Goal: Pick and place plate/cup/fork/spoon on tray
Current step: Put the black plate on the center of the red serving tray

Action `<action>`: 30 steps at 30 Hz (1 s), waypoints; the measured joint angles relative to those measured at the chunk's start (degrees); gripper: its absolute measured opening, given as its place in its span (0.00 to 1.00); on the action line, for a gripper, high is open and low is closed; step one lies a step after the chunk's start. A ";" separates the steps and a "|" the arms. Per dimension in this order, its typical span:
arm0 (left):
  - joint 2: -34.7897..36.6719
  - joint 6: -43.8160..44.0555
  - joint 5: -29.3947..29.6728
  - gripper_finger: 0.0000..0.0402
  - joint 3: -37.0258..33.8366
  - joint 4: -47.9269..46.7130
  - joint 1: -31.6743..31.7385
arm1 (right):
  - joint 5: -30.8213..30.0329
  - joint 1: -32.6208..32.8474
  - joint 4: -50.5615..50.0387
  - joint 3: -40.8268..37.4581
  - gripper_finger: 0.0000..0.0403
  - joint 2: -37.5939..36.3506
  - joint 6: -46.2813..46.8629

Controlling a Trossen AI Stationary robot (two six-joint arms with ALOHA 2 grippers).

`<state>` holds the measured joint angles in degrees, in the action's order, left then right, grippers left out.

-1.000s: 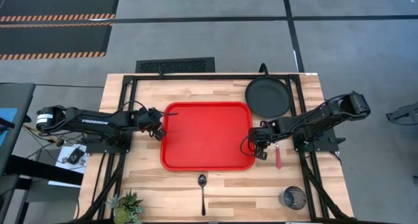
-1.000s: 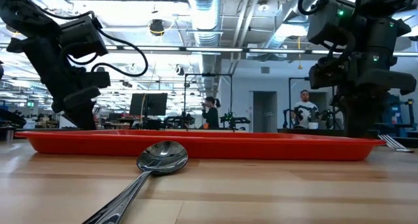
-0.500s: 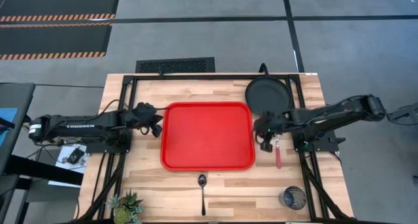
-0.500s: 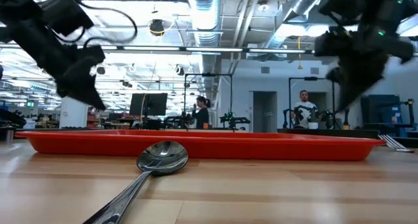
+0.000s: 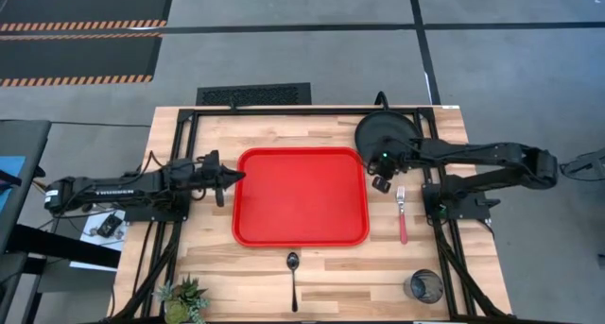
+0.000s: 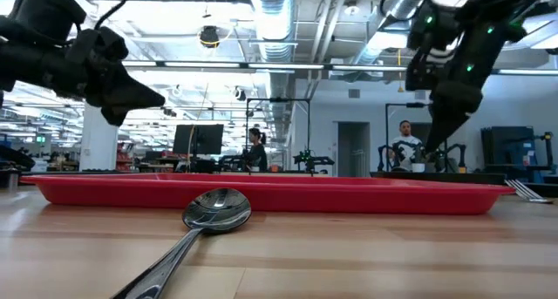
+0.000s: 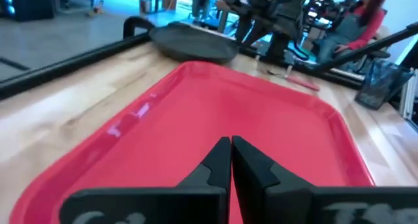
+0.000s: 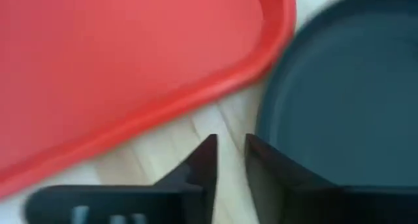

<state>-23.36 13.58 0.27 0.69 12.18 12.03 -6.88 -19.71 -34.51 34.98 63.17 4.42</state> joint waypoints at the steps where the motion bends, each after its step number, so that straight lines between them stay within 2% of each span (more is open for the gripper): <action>1: 0.39 -0.53 0.02 0.00 0.00 0.20 0.00 | -0.86 -0.64 -0.08 0.00 0.30 0.88 -0.02; 7: 0.84 -2.26 0.04 0.00 0.00 1.30 0.00 | -2.53 -3.05 0.03 0.00 0.51 6.58 -1.76; 10: 0.84 -3.03 0.05 0.00 0.00 1.34 0.00 | -3.54 -3.86 0.22 0.00 0.55 9.68 -1.93; 13: 0.84 -3.47 0.22 0.00 0.00 1.34 0.00 | -6.29 -4.53 0.27 0.00 0.55 12.15 -2.82; 19: 0.82 -5.02 0.57 0.00 -0.02 1.34 0.00 | -7.18 -6.30 1.17 0.00 0.44 16.18 -5.49; 25: 0.82 -4.87 1.22 0.00 -0.02 1.33 0.00 | -7.60 -7.46 1.16 0.17 0.23 16.97 -6.66; 30: 0.82 -4.74 1.21 0.00 -0.04 1.30 0.00 | -9.80 -7.30 -0.95 2.26 0.05 14.05 -6.66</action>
<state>-22.55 8.84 1.48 0.64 13.48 12.03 -16.68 -27.00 -35.46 37.24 77.22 -2.24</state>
